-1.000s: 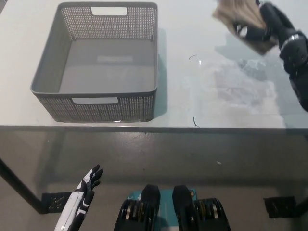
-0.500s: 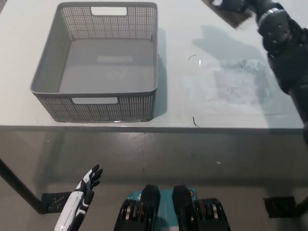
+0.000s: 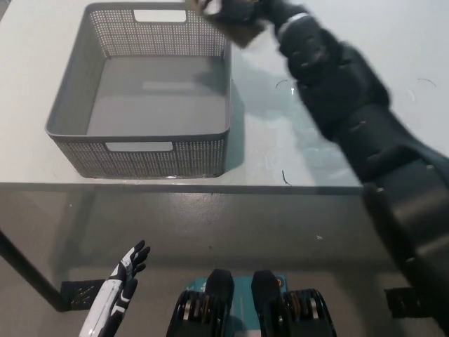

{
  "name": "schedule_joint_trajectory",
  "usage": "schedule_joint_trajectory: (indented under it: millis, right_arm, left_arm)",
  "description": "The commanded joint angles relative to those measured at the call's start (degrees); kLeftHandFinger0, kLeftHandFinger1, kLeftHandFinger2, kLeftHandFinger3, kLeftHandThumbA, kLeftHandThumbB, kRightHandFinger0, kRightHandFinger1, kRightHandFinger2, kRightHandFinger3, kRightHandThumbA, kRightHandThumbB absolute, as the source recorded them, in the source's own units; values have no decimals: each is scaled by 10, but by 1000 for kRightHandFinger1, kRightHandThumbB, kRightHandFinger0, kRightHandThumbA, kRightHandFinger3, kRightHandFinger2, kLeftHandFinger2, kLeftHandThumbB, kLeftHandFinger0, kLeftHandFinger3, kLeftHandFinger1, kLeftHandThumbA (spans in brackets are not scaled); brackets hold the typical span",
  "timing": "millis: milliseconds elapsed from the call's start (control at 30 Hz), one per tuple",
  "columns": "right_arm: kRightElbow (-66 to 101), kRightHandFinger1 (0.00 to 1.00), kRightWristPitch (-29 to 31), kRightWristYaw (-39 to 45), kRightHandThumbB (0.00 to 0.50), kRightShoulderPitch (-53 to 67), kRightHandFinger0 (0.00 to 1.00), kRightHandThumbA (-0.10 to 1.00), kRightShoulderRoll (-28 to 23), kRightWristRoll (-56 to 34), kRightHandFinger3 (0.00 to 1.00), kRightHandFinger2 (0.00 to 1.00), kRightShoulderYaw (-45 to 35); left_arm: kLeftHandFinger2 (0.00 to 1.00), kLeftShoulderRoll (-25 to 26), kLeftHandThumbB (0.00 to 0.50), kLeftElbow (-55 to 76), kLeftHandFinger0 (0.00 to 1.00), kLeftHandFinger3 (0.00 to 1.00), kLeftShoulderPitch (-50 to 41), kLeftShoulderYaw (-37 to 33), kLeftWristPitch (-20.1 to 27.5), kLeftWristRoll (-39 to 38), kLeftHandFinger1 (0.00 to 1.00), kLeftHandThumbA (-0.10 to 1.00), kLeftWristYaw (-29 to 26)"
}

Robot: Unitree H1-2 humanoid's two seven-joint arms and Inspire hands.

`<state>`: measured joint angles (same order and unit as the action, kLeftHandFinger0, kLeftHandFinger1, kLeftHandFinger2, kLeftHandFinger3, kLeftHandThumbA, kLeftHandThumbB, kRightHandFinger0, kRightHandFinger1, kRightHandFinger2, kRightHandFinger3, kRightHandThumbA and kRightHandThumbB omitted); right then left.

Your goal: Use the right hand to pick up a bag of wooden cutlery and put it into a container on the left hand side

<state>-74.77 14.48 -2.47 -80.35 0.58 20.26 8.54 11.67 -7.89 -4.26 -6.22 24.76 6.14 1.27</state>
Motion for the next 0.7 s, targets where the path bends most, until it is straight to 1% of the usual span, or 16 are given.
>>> schedule_joint_trajectory:
  millis: [0,33,67,100,133,200,300,367,433,467,500,533,567,600,633,667]
  right_arm:
    - [7,378,2,-39,199,-80,0,-100,21,-30,668,757,-16]
    - [5,324,-4,-56,194,-83,69,-100,31,-17,644,580,-6]
    - [4,283,-4,-59,188,-83,62,-100,34,-16,633,513,-5]
    - [3,228,2,-50,163,-82,2,-100,41,-26,688,537,-12]
    - [1,254,-1,-50,155,-82,0,-100,46,-29,731,627,-13]
    - [-2,362,15,-40,159,-75,0,-100,53,-38,788,784,-19]
    - [-9,419,36,-40,172,-67,0,-100,56,-33,784,816,-13]
    - [-16,450,38,-41,164,-63,0,-100,57,-30,824,832,-9]
    - [-23,471,25,-35,169,-62,4,-100,55,-29,859,847,-7]
    - [-26,509,11,-34,193,-63,36,-100,53,-26,916,883,-5]
    - [-28,526,5,-33,192,-63,64,-100,52,-25,885,869,-4]
    - [-30,735,-14,-34,208,-65,356,-100,50,-19,803,892,1]
    - [-32,775,-24,-25,224,-66,544,193,48,-19,882,868,2]
    - [-33,920,-28,-1,292,-67,720,368,43,-23,1000,1000,3]
    - [-32,1000,-25,22,332,-64,968,511,39,-26,1000,1000,4]
    - [-30,1000,-22,43,384,-62,1000,595,34,-22,1000,1000,11]
  left_arm:
    - [1000,1,122,10,1000,1000,4,-2,22,1,1000,1000,-1]
    - [1000,2,125,9,1000,1000,4,-1,22,1,1000,1000,0]
    - [1000,2,125,9,1000,1000,4,-1,22,2,1000,1000,0]
    - [1000,2,127,10,1000,1000,4,-2,22,4,1000,1000,-1]
    - [1000,1,129,10,1000,1000,5,-2,22,1,1000,1000,-1]
    - [1000,1,127,11,1000,1000,5,-3,22,-1,1000,1000,2]
    - [1000,1,119,12,1000,1000,6,-4,22,-6,1000,1000,4]
    - [1000,2,115,15,1000,1000,6,-5,22,-1,1000,1000,2]
    - [1000,3,114,15,1000,1000,8,-5,22,-3,1000,1000,3]
    - [1000,4,113,14,1000,1000,10,-6,22,-4,1000,1000,4]
    - [1000,4,113,13,1000,1000,11,-6,22,-5,1000,1000,4]
    - [1000,3,116,14,1000,1000,10,-6,22,-3,1000,1000,3]
    - [1000,3,118,14,1000,1000,11,-6,22,-3,1000,1000,3]
    - [1000,4,118,14,1000,1000,13,-6,22,1,1000,1000,1]
    - [1000,5,111,15,1000,1000,12,-6,22,2,1000,1000,2]
    - [1000,5,110,16,1000,1000,12,-7,22,2,1000,1000,3]
